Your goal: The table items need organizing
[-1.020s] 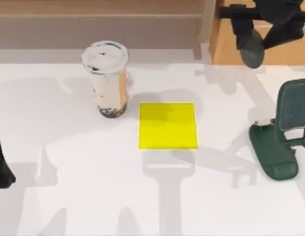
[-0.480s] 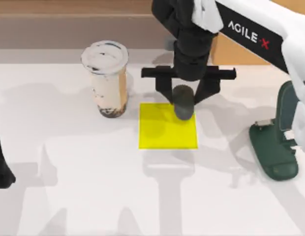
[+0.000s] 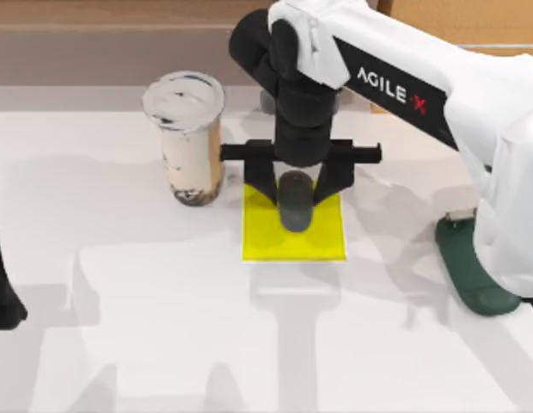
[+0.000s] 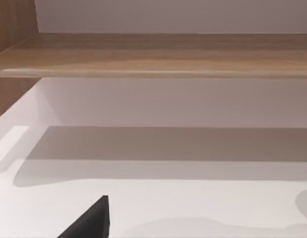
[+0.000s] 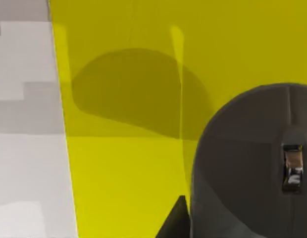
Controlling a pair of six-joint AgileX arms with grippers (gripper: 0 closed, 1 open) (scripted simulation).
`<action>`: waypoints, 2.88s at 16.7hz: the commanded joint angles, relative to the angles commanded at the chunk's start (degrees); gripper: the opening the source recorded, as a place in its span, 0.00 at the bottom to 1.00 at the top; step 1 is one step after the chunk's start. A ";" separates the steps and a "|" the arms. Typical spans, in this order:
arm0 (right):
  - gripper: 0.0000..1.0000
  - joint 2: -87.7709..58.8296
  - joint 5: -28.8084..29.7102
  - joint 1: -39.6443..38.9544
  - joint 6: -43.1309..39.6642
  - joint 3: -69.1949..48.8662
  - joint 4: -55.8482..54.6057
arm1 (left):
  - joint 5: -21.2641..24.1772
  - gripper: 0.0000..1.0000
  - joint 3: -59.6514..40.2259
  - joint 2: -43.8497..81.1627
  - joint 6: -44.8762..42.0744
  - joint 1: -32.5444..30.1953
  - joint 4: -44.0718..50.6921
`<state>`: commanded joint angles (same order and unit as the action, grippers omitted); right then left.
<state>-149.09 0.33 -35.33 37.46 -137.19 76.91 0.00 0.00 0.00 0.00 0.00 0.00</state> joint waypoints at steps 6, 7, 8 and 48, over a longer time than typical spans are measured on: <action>0.00 1.41 -1.73 4.49 0.62 2.09 5.47 | 0.00 1.00 0.00 0.00 0.00 0.00 0.00; 0.00 1.32 -1.94 5.12 0.66 2.09 7.06 | 0.00 1.00 0.00 0.00 0.00 0.00 0.00; 0.00 1.07 -2.00 5.24 0.59 1.89 8.44 | 0.00 1.00 0.00 0.00 0.00 0.00 0.00; 1.00 1.52 0.08 1.41 -1.83 3.10 -1.88 | 0.00 1.00 0.00 0.00 0.00 0.00 0.00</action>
<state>-147.57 0.40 -33.92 35.63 -134.09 75.03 0.00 0.00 0.00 0.00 0.00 0.00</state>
